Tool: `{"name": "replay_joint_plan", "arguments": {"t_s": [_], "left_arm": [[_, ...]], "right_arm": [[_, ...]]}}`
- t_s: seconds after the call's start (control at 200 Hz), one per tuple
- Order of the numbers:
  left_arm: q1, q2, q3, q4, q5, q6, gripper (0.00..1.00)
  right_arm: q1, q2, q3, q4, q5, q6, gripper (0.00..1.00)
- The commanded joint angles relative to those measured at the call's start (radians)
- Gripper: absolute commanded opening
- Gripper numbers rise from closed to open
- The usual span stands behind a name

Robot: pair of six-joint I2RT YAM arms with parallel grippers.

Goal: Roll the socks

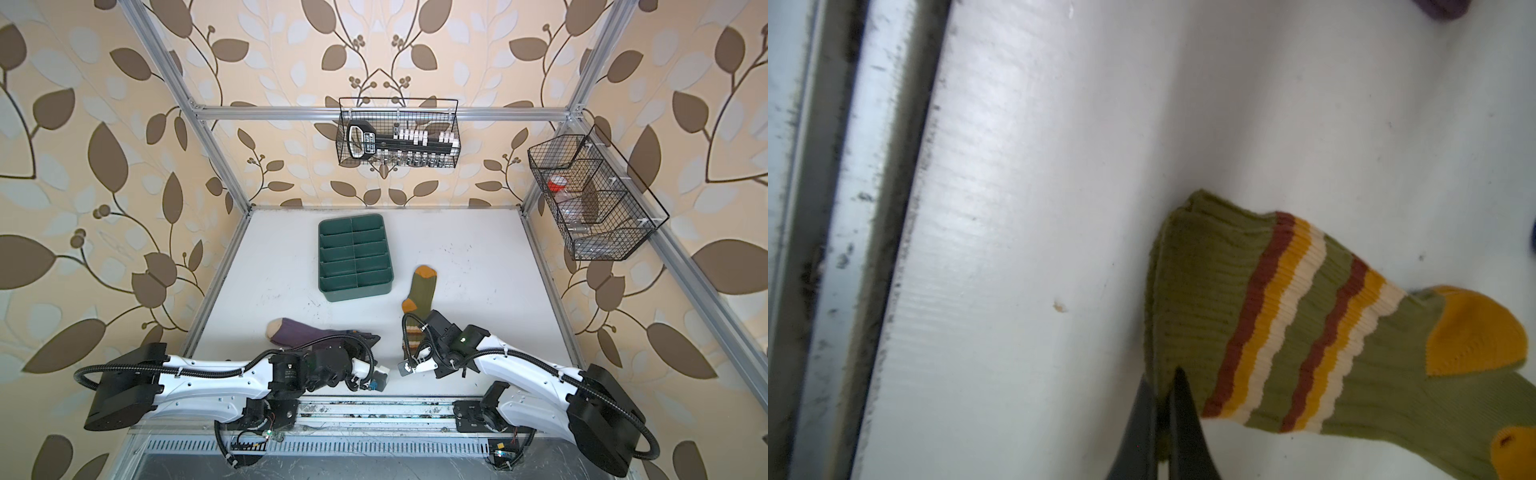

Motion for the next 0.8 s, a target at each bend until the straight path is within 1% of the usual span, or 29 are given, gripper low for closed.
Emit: {"name": "replay_joint_plan", "arguments": {"t_s": [0.0, 0.115, 0.215, 0.295, 0.42, 0.435, 0.57, 0.71, 0.795], "left_arm": [[-0.049, 0.057, -0.016, 0.072, -0.045, 0.096, 0.7], [-0.117, 0.152, -0.013, 0.182, -0.122, 0.158, 0.68], [-0.141, 0.227, -0.006, 0.328, -0.211, 0.208, 0.66], [-0.149, 0.269, 0.005, 0.409, -0.256, 0.248, 0.65], [-0.15, 0.294, 0.023, 0.462, -0.253, 0.242, 0.65], [-0.15, 0.325, 0.025, 0.471, -0.254, 0.236, 0.65], [-0.153, 0.437, 0.019, 0.586, -0.268, 0.2, 0.64], [-0.167, 0.507, 0.006, 0.638, -0.267, 0.162, 0.64], [-0.172, 0.539, 0.015, 0.664, -0.276, 0.165, 0.64]], "right_arm": [[-0.013, 0.045, 0.072, -0.031, -0.069, -0.032, 0.0], [-0.033, 0.103, 0.14, -0.08, -0.104, -0.02, 0.0], [-0.055, 0.154, 0.185, -0.137, -0.155, 0.017, 0.0], [-0.074, 0.176, 0.192, -0.168, -0.195, 0.048, 0.0], [-0.089, 0.203, 0.168, -0.161, -0.202, 0.078, 0.0], [-0.091, 0.209, 0.167, -0.161, -0.205, 0.081, 0.0], [-0.114, 0.23, 0.196, -0.179, -0.245, 0.114, 0.0], [-0.123, 0.233, 0.21, -0.188, -0.266, 0.122, 0.0], [-0.135, 0.233, 0.204, -0.179, -0.277, 0.126, 0.0]]}}
